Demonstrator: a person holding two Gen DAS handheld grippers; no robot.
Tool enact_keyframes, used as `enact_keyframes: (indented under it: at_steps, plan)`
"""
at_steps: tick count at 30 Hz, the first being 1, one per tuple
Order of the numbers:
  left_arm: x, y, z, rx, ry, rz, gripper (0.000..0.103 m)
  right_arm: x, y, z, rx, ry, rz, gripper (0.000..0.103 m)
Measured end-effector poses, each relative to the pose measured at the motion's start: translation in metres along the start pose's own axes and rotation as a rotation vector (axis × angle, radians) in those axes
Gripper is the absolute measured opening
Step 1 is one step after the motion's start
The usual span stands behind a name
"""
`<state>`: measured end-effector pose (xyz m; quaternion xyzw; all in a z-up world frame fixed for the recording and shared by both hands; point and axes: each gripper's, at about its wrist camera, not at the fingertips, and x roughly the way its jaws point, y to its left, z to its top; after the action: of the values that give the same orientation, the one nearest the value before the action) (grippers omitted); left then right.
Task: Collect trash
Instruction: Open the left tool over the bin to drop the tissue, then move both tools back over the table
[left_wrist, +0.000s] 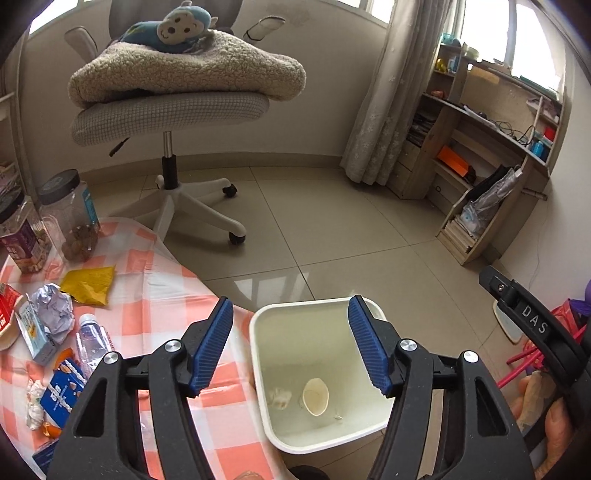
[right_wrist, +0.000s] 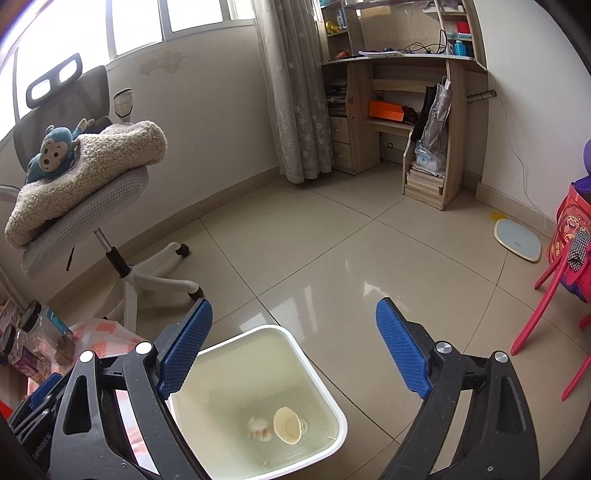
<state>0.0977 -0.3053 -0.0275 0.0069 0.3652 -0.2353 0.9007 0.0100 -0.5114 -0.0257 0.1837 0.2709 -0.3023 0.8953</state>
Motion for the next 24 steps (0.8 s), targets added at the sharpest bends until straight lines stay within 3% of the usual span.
enact_keyframes:
  at_steps: [2,7,10,17,24]
  plan:
    - [-0.009,0.007,-0.001,0.000,-0.037,0.042,0.071,-0.006,0.010,-0.003,-0.029,-0.024,-0.001,0.096]
    - [-0.036,0.024,0.000,-0.015,-0.132,0.158,0.088,-0.025,0.038,-0.014,-0.078,-0.093,0.029,0.096]
    - [-0.050,0.041,-0.001,-0.039,-0.175,0.234,0.091,-0.031,0.057,-0.022,-0.106,-0.095,0.061,0.096]
    - [-0.063,0.085,-0.012,-0.064,-0.166,0.350,0.091,-0.043,0.098,-0.040,-0.186,-0.103,0.117,0.096]
    - [-0.069,0.131,-0.029,-0.100,-0.118,0.412,0.091,-0.047,0.142,-0.061,-0.263,-0.055,0.171,0.096]
